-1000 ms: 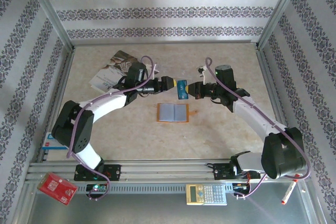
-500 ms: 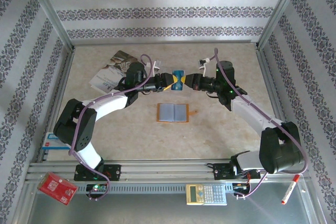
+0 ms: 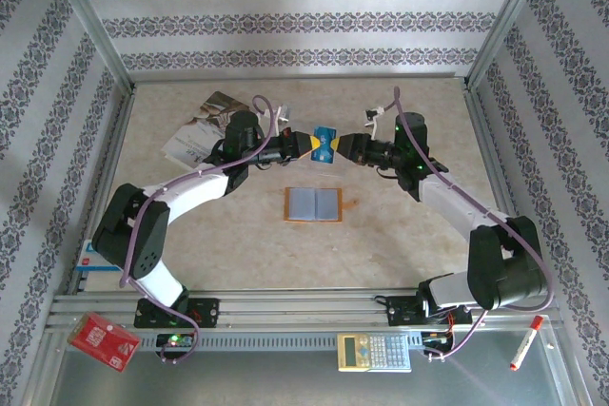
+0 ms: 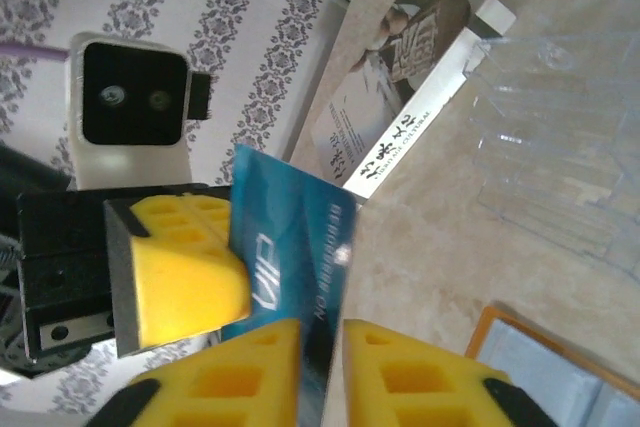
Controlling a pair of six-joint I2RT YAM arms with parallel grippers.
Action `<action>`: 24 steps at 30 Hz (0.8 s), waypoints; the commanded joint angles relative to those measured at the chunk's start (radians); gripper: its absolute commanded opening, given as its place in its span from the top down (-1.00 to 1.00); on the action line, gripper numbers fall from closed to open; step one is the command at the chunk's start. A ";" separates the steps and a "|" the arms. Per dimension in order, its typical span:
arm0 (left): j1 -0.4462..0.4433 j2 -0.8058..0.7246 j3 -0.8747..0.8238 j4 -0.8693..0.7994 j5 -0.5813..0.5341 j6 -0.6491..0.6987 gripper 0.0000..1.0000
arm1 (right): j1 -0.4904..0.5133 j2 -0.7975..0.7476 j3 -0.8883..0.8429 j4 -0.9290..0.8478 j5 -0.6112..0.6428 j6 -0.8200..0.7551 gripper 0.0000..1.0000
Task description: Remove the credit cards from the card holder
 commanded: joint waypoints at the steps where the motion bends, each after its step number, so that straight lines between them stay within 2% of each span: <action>1: 0.006 -0.030 0.022 -0.041 0.001 0.083 1.00 | -0.014 0.004 -0.012 0.022 0.004 0.009 0.22; 2: 0.007 -0.034 0.032 -0.077 -0.003 0.115 1.00 | -0.022 0.006 -0.013 0.011 0.017 0.012 0.08; 4: 0.013 -0.045 0.063 -0.193 -0.028 0.209 1.00 | -0.044 0.005 -0.020 -0.003 0.034 0.012 -0.07; 7: 0.016 -0.055 0.164 -0.487 -0.131 0.455 1.00 | -0.082 -0.012 -0.041 -0.042 0.095 -0.007 -0.35; 9: 0.015 -0.039 0.264 -0.695 -0.250 0.642 1.00 | -0.103 -0.032 -0.054 -0.080 0.143 -0.038 -0.48; 12: 0.016 0.024 0.413 -0.921 -0.352 0.919 1.00 | -0.120 -0.052 -0.053 -0.155 0.202 -0.095 -0.56; 17: 0.015 0.132 0.633 -1.180 -0.442 1.307 1.00 | -0.134 -0.077 -0.056 -0.209 0.243 -0.140 -0.61; 20: 0.015 0.195 0.752 -1.293 -0.525 1.471 1.00 | -0.137 -0.090 -0.060 -0.219 0.253 -0.152 -0.66; 24: 0.016 0.308 0.948 -1.499 -0.559 1.661 1.00 | -0.138 -0.106 -0.072 -0.225 0.269 -0.162 -0.84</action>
